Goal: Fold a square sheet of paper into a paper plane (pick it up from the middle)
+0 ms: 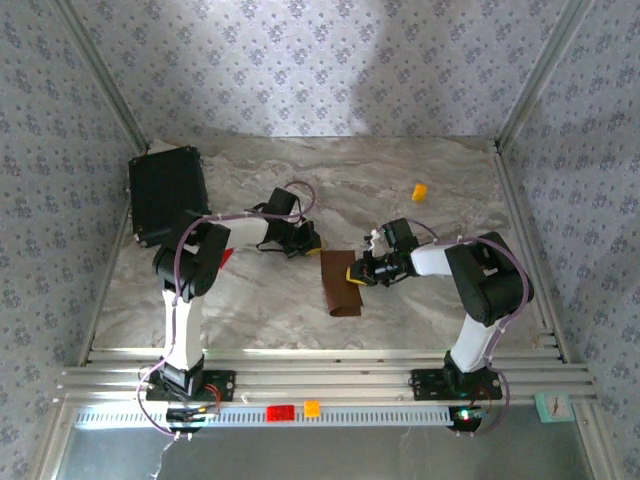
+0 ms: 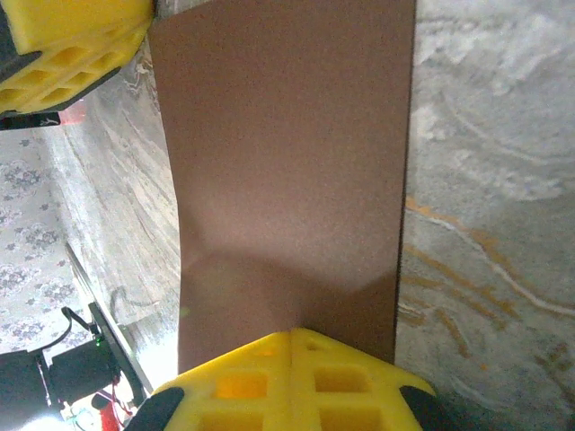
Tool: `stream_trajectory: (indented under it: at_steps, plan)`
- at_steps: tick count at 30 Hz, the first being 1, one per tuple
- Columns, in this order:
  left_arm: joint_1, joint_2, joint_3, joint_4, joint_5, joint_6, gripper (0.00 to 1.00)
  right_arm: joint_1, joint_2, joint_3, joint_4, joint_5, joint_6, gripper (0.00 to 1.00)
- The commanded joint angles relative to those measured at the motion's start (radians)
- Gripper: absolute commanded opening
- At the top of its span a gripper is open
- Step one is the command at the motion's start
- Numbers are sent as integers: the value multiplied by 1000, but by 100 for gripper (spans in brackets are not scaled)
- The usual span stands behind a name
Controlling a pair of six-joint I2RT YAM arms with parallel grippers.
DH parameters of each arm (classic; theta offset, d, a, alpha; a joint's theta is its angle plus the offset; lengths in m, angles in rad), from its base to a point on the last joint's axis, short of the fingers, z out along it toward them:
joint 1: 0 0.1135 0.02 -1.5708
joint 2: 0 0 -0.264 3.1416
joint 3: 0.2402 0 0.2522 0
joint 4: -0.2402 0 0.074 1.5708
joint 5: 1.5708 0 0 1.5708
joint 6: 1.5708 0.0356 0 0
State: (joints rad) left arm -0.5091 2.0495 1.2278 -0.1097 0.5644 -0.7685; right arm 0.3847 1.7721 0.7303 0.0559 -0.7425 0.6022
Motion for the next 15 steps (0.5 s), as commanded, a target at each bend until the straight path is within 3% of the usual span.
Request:
stream_trajectory:
  at_steps: [1,8,15]
  plan:
    - [11,-64,-18,-46,-108,5,0,20,62,-68,-144,181,18,0]
    - [-22,-216,-109,-82,-146,-46,1,36,59,-65,-128,202,59,0]
    - [-124,-241,-180,46,40,-121,1,37,57,-77,-109,209,74,0]
